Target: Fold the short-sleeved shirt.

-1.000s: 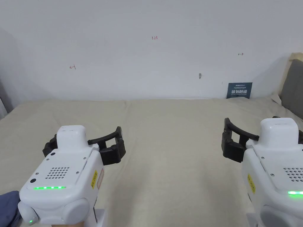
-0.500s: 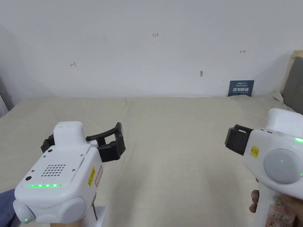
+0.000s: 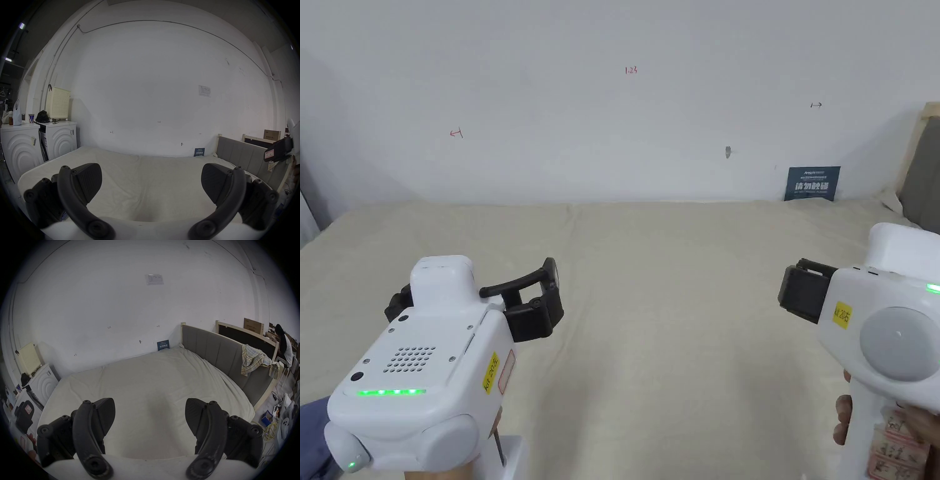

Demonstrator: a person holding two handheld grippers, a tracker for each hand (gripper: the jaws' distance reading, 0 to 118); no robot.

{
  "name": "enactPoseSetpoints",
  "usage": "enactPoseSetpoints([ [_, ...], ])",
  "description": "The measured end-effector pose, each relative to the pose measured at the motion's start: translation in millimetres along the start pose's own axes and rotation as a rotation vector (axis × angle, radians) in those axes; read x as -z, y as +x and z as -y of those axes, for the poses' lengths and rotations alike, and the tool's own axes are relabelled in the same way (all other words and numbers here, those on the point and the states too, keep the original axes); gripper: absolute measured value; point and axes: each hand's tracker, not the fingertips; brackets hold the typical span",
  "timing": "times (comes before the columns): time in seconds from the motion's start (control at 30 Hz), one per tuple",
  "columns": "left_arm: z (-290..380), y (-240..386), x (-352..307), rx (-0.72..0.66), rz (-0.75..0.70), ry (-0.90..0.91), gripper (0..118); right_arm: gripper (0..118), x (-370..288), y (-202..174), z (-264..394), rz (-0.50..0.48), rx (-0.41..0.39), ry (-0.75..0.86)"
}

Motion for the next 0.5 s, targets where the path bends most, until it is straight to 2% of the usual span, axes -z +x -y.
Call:
enactPoseSetpoints([
  [0.23, -0.2, 0.1, 0.6, -0.001, -0.001, 0.001, 118, 92, -2.1, 2.3, 10.0, -0.031, -0.073, 0.145],
  [0.33, -0.2, 0.8, 0.8, 0.0, 0.0, 0.0, 118, 92, -3.1, 6.2, 20.3, -0.065, -0.108, 0.295],
  [0.43, 0.2, 2.2, 0.6, 0.009, -0.002, 0.002, 118, 92, -1.8, 8.7, 32.4, -0.115, -0.189, 0.449],
  [0.5, 0.3, 2.8, 0.8, 0.013, -0.001, 0.003, 118, 92, -3.1, 7.1, 38.0, -0.093, -0.216, 0.501],
])
